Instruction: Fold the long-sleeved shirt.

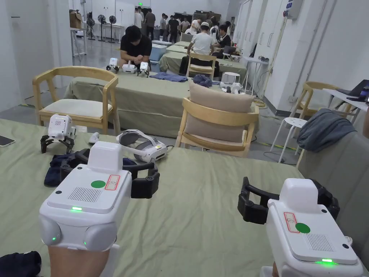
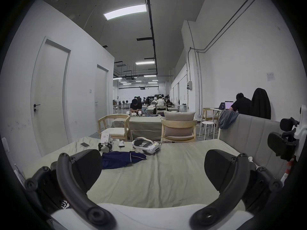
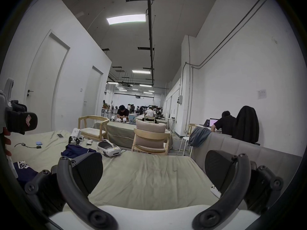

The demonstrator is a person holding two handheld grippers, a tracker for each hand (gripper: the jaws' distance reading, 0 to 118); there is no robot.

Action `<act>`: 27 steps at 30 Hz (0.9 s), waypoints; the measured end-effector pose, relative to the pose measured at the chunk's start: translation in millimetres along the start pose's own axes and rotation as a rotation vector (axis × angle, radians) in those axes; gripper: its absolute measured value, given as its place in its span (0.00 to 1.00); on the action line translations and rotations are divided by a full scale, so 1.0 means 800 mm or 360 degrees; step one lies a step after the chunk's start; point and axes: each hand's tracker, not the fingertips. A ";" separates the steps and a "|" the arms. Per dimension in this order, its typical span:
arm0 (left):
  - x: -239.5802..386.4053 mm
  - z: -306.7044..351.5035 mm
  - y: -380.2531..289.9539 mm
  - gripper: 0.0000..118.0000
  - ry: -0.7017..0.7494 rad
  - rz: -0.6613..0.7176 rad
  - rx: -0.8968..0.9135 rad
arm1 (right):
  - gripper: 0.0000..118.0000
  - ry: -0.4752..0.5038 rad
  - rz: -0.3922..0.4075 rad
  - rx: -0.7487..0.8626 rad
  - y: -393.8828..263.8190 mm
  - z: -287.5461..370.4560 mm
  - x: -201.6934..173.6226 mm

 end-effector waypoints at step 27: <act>0.003 0.007 0.001 0.94 0.0017 -0.0044 0.0042 | 1.00 -0.0028 0.0009 0.0001 0.001 0.011 -0.003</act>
